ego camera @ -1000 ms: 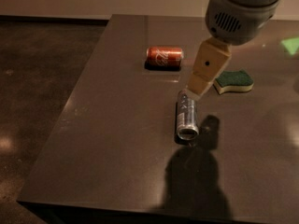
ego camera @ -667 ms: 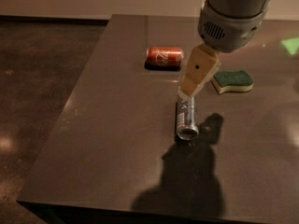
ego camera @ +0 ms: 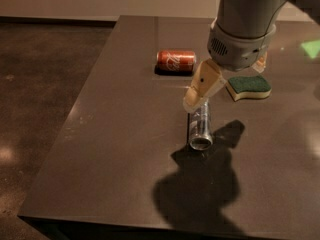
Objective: Place redbull can upright
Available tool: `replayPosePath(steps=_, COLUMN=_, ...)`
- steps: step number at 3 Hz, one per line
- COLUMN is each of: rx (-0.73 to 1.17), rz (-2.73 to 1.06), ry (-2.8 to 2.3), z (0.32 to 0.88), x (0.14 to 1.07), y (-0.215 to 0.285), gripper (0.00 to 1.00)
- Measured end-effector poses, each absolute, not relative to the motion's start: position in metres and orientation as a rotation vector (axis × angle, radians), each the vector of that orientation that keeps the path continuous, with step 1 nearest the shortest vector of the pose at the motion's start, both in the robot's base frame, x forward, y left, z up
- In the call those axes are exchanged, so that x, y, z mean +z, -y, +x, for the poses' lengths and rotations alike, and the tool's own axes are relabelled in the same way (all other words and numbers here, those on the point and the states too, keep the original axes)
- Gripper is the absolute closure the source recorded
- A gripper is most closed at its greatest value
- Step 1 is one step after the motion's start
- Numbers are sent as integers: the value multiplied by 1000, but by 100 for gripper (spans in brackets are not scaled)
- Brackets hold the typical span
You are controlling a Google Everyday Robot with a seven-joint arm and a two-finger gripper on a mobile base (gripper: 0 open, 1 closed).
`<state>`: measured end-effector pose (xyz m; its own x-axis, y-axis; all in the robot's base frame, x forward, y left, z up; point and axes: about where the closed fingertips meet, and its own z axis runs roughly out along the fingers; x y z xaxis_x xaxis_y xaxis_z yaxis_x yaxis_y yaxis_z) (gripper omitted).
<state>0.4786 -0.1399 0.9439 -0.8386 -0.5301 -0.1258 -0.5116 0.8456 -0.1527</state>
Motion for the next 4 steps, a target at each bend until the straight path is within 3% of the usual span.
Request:
replayPosePath(steps=2, rx=-29, rz=-676, ry=-2993, z=488, x=895, y=133, gripper=0)
replayPosePath(steps=4, rx=-62, rz=-564, ry=-3073, z=508, x=870, y=130, gripper=0)
